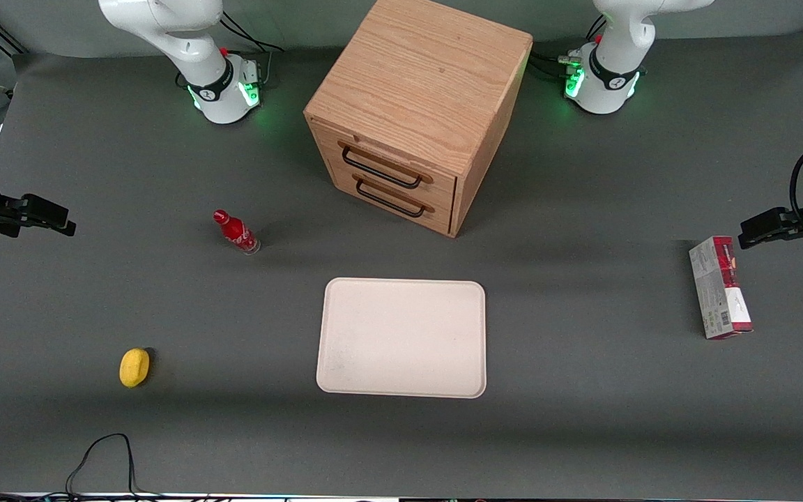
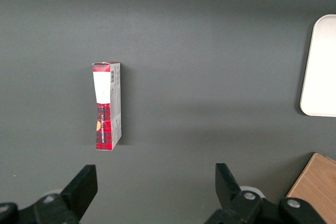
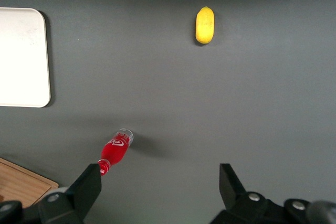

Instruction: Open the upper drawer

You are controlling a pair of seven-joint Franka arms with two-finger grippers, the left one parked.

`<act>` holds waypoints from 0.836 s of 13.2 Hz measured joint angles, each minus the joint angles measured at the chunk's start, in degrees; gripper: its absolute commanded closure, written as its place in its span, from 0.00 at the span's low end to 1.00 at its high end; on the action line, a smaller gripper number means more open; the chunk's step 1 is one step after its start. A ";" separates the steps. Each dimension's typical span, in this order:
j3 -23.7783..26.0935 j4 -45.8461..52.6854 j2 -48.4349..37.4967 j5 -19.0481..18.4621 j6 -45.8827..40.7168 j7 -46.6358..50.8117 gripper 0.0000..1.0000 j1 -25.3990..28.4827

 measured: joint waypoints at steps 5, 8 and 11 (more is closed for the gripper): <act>0.12 0.35 0.01 -0.01 0.02 -0.05 0.00 0.12; 0.31 2.47 0.94 0.00 0.09 -0.18 0.00 3.43; 0.50 6.63 4.23 0.00 0.20 -0.18 0.00 10.19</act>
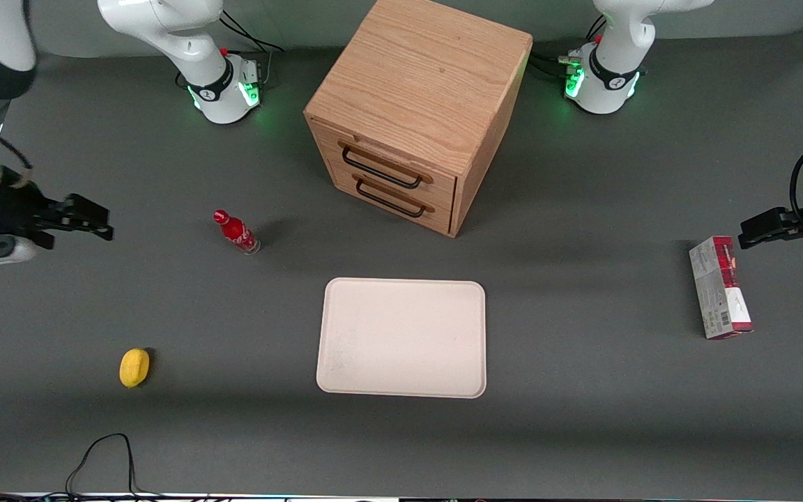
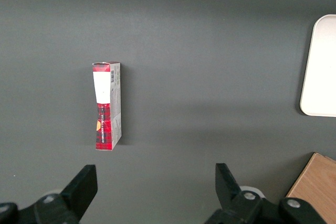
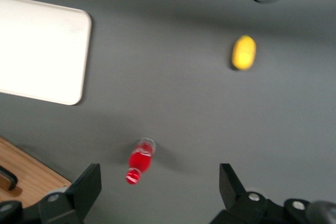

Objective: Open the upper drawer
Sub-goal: 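Move the right gripper toward the upper drawer's black handle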

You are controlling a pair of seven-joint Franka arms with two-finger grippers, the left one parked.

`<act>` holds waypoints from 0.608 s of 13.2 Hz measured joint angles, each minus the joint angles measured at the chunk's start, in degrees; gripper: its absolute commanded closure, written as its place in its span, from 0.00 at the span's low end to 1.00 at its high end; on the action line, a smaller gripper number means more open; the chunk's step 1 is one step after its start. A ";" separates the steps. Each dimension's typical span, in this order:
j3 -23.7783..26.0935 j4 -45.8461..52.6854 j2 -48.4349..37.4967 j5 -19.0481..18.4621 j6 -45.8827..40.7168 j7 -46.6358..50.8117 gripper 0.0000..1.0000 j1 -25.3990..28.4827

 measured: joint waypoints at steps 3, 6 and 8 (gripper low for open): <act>0.43 4.14 4.24 0.00 0.03 0.00 0.00 7.39; 1.78 6.05 6.99 0.02 0.04 -0.04 0.00 14.99; 2.46 6.27 7.77 0.01 0.04 -0.19 0.00 20.00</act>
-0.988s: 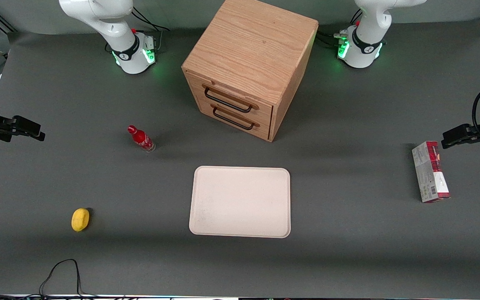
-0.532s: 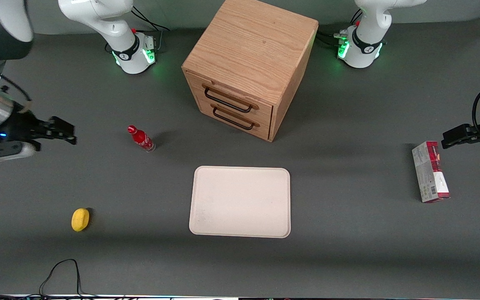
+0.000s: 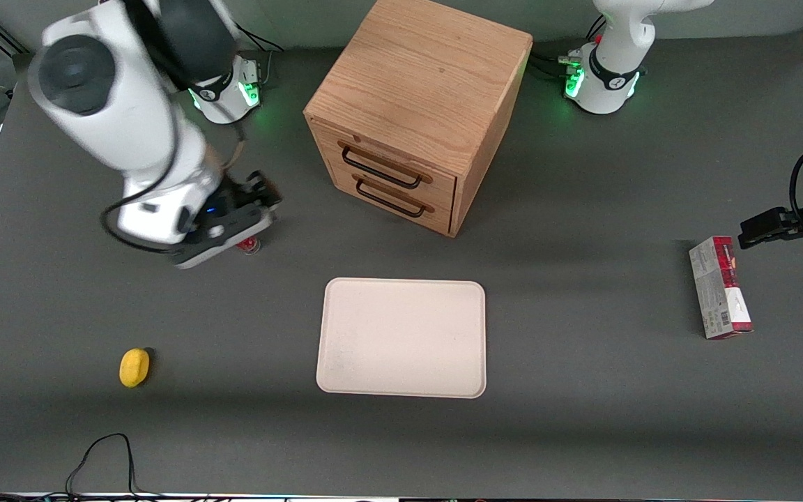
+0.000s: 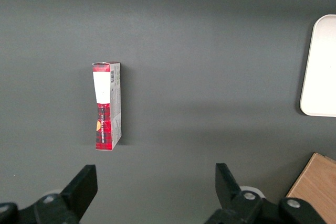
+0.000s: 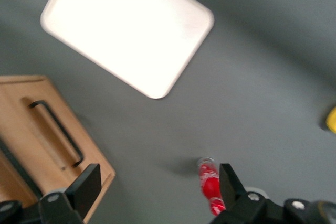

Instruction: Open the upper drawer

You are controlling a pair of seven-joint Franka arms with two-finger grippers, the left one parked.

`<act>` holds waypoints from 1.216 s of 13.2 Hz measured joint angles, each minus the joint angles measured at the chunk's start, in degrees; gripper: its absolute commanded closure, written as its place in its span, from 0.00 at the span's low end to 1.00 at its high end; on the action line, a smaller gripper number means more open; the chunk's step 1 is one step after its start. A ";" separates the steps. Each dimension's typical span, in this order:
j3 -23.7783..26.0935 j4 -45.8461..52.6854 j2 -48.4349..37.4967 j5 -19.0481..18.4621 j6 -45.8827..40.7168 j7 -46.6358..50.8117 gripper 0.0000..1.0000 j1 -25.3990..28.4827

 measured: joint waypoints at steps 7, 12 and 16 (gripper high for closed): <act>0.48 0.00 1.11 0.15 -0.11 -7.81 0.00 10.80; 0.57 -0.04 2.01 2.25 -0.09 -14.75 0.00 11.97; 0.59 -0.24 2.22 5.96 -0.28 -16.10 0.00 12.19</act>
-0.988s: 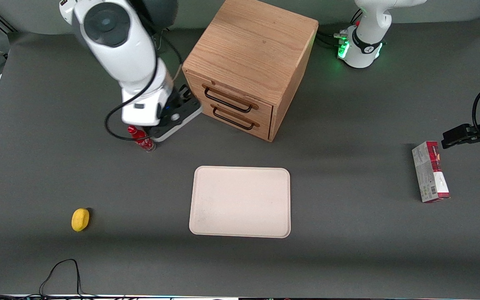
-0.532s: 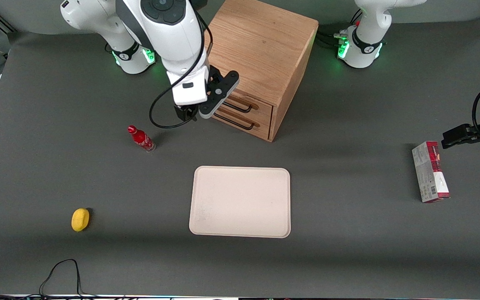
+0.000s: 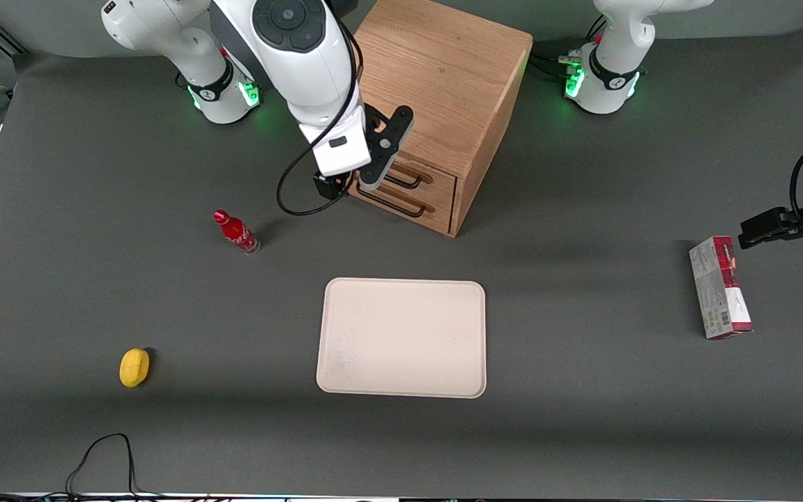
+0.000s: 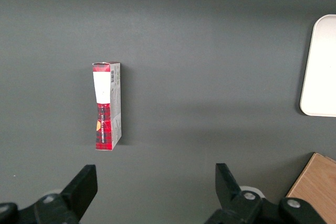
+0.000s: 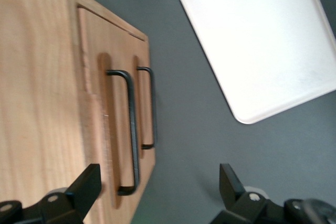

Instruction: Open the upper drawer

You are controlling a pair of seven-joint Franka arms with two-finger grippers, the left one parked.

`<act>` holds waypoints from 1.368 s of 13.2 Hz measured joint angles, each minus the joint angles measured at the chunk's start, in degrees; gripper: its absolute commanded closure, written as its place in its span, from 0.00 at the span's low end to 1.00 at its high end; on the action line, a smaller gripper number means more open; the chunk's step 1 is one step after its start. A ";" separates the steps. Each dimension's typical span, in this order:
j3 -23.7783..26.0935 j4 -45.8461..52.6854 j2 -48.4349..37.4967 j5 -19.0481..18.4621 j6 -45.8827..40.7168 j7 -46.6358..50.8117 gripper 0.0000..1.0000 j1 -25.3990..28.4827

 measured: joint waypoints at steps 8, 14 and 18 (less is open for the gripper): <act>-0.09 -2.83 0.00 2.30 0.59 -4.13 0.00 0.00; -0.10 -10.27 -0.86 2.32 8.43 -4.97 0.00 0.00; -0.02 -14.38 -1.74 2.32 12.07 -5.08 0.00 0.34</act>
